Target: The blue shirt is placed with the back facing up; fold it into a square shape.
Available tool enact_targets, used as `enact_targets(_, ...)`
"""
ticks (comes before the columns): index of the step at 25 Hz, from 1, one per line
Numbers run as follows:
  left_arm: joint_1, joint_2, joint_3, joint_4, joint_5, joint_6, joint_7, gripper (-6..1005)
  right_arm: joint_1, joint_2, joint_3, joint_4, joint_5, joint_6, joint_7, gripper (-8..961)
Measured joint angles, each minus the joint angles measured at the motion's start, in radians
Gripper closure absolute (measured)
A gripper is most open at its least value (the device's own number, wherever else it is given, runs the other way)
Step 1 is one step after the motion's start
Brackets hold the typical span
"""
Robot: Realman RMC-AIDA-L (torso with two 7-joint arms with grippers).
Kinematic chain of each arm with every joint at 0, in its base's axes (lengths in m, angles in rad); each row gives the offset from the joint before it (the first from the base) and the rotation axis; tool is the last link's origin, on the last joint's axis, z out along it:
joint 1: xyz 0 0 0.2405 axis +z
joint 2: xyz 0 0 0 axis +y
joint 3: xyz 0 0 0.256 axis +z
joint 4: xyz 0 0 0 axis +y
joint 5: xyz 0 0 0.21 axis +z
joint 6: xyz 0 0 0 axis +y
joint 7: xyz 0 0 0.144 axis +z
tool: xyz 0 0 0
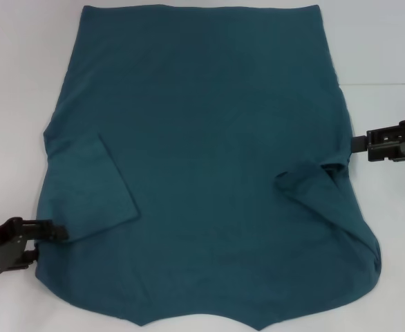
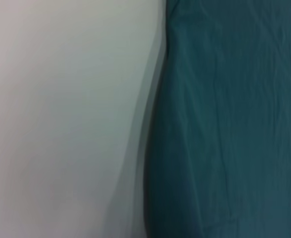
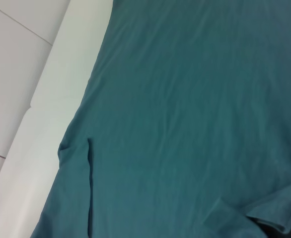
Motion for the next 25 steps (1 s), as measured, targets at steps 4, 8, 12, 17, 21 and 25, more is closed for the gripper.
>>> enact_targets(4,-0.001,0.0,0.0,0.001,-0.001,-0.005,0.002,370,-0.003,0.0,0.0,0.0,0.0,-0.003,0.0,391)
enact_targets(8,-0.003,0.003,0.0,0.001,-0.001,-0.007,0.004,568,-0.006,0.0,0.0,0.0,0.0,-0.004,0.0,394)
enact_targets(12,-0.005,0.004,0.0,0.001,0.0,-0.008,0.012,729,-0.015,-0.001,0.0,0.0,0.0,-0.01,-0.001,396)
enact_targets(17,-0.008,0.004,0.0,-0.003,-0.006,-0.008,0.022,833,-0.045,-0.009,-0.001,-0.003,-0.001,-0.037,-0.011,400)
enact_targets(21,-0.011,0.004,-0.002,-0.003,-0.006,-0.008,0.027,916,-0.083,-0.027,-0.003,-0.008,-0.008,-0.074,-0.012,402)
enact_targets(25,-0.016,0.005,-0.004,-0.003,-0.007,-0.012,0.028,957,-0.122,-0.062,-0.002,-0.01,-0.019,-0.113,-0.01,405)
